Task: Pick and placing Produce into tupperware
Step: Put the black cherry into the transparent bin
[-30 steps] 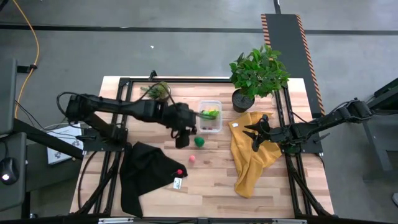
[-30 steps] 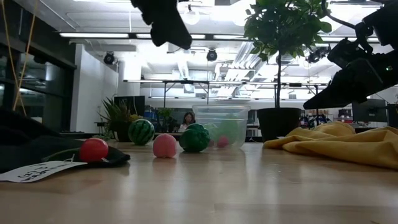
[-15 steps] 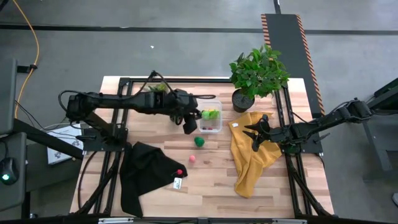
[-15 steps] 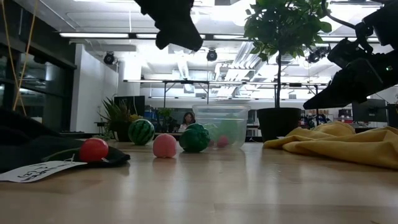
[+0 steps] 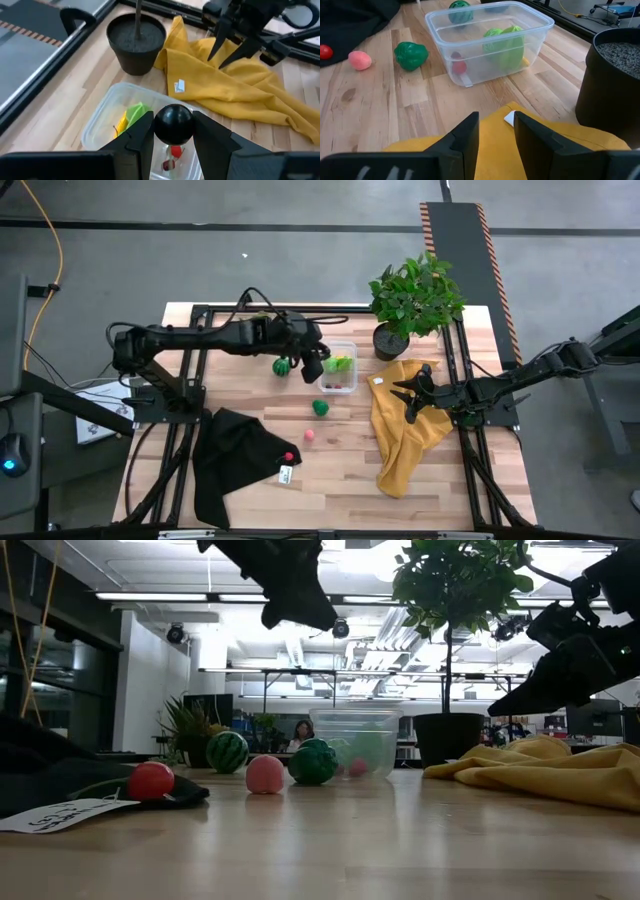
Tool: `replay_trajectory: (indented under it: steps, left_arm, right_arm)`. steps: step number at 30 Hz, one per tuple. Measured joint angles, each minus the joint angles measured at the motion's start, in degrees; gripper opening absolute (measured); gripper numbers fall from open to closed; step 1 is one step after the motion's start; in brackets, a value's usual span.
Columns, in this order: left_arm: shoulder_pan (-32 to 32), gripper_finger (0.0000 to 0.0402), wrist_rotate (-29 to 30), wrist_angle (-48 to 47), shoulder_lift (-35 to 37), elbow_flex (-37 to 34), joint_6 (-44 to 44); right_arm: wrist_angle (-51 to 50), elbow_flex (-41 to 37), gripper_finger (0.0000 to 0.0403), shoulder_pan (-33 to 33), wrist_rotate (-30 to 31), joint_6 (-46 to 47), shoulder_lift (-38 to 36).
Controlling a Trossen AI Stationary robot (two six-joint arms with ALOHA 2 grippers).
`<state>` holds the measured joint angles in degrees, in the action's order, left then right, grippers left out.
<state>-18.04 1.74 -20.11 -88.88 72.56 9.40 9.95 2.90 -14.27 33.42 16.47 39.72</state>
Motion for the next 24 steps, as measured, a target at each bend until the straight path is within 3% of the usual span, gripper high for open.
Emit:
replay_trajectory:
  steps: [7,12,24]
  left_arm:
    - [-1.9,0.0113,-1.6,1.2,-0.6,0.0,-2.4]
    - [-4.4,0.0113,-7.5,1.2,-2.2,0.0,-3.1]
    - [-9.2,0.0113,-13.2,3.0,-3.1,-0.1,-6.0]
  right_arm:
    - [-0.1,0.0,0.0114,0.0,0.0,0.0,0.0]
    - [-0.1,0.0,0.0114,0.0,0.0,0.0,0.0]
    - [-0.3,0.0,0.0114,0.0,0.0,0.0,0.0]
